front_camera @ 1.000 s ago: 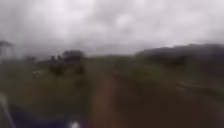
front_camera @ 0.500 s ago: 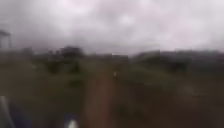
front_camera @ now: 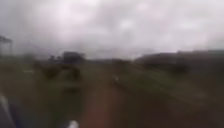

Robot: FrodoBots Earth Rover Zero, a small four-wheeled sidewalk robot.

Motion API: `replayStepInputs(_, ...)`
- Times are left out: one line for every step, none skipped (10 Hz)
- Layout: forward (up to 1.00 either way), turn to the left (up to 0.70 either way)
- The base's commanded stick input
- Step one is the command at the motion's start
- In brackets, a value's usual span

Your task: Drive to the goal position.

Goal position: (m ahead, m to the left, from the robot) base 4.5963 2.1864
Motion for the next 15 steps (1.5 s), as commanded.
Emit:
replayStepInputs(0.7,0.0)
replayStepInputs(0.7,0.0)
replayStepInputs(0.7,0.0)
replayStepInputs(0.7,0.0)
replayStepInputs(0.7,0.0)
replayStepInputs(0.7,0.0)
replayStepInputs(0.7,0.0)
replayStepInputs(0.7,0.0)
replayStepInputs(0.7,0.0)
replayStepInputs(0.7,0.0)
replayStepInputs(0.7,0.0)
replayStepInputs(0.7,0.0)
replayStepInputs(0.7,0.0)
replayStepInputs(0.7,0.0)
replayStepInputs(0.7,0.0)
